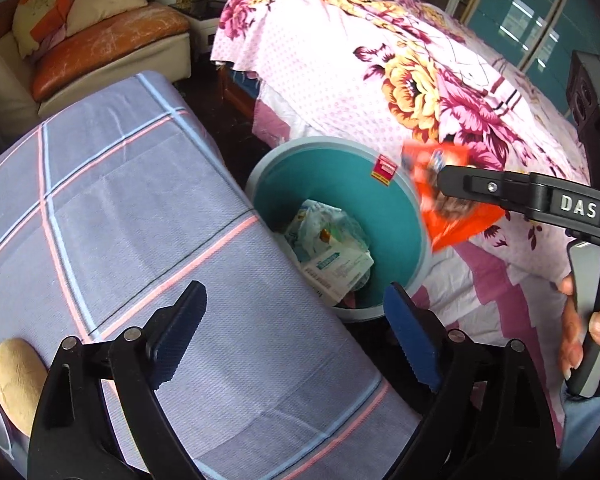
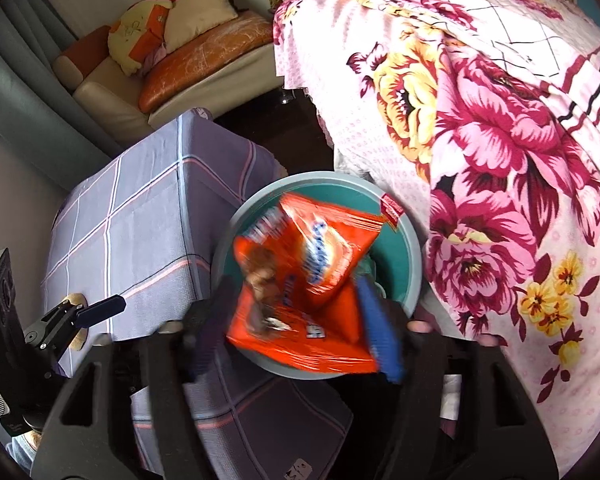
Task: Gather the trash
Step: 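Open both tools to drop the two packets into the bin, then return both tools to the bun and plastic cup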
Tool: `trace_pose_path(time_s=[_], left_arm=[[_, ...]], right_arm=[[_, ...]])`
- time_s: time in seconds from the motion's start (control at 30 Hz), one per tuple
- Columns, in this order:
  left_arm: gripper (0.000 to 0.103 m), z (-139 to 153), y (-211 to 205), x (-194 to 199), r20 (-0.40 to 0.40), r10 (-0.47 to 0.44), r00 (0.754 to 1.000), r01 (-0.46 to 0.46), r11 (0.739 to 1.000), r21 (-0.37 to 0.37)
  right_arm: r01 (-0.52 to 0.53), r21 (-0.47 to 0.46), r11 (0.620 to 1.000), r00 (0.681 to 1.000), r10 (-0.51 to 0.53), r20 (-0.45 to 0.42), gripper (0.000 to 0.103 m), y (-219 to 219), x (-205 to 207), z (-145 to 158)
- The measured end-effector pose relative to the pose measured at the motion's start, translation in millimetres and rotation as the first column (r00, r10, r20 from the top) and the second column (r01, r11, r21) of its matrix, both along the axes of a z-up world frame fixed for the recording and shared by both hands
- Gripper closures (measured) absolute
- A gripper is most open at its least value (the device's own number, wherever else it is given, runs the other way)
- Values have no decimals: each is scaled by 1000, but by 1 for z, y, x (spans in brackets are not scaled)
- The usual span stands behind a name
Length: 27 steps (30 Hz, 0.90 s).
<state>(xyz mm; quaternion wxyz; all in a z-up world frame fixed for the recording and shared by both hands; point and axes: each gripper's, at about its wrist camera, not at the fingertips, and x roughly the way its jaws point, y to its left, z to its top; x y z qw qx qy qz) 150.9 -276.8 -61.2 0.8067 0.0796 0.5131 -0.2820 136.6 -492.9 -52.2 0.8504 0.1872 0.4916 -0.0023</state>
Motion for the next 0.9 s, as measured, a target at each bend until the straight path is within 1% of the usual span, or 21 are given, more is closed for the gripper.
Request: trace_pose_path(time_s=[0.2,0.27,0.5,0.7,0.9], left_arm=[[9,5,23,1,8,33,999,-33,999,-24],[8,6,33,0,10,45,999,-44,999,-31],[7,11,71,-6,6,94,996,-93,994,-60],[7,19,111,-18,20,141,990,-139,987,-77],[7,27,157,-29,33,199,979,-195,976,-98]], right_arm=[[2,5,1000,999,-2,-39,23,12,6,-1],[6,7,1000,999,-5,-49,20,16,5,0],[-13,-6,1000,998,13,-61,19,43,0,8],[-65,-13,998,996,64,-66,19,83,-2,19],[-143,-32,989,988,141,-67,19,131,-4,28]])
